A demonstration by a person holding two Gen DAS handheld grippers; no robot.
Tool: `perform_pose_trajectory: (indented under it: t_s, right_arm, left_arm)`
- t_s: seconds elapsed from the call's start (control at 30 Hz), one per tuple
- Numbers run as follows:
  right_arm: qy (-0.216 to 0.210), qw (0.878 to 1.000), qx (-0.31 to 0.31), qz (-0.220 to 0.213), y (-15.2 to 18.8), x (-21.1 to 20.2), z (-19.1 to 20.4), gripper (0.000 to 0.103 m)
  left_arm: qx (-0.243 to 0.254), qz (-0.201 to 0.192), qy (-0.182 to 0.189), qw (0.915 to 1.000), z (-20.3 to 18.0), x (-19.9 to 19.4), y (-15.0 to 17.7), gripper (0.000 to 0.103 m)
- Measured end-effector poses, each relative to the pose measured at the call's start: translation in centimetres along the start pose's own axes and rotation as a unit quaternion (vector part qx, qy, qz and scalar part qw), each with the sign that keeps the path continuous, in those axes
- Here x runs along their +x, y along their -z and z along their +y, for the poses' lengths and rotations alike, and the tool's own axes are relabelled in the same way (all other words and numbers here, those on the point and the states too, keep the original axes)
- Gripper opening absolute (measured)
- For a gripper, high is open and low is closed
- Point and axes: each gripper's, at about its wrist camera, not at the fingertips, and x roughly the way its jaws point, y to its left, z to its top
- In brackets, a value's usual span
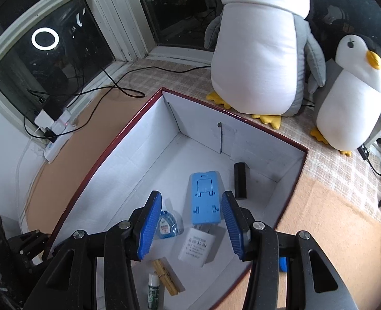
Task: Organize rigid objects
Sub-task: 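Move the right gripper out of the box to the patterned lighter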
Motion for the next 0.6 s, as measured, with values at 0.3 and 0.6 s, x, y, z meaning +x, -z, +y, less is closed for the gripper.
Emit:
perform_pose_trajectory:
  t_s: [0.3, 0.6]
  right_arm:
    - [0.004, 1.000, 0.012, -0.024, 3.3, -4.0, -0.9, 0.044]
    - [0.018, 0.998, 0.052, -0.041, 8.0, -7.6, -3.8, 0.052]
  left_arm:
    - [0.001, -0.010, 0.001, 1.0000, 0.0, -1.0, 0.3, 0.012]
    - [0.006, -0.019, 0.005, 0.9998, 0.1, -1.8, 0.6, 0.012]
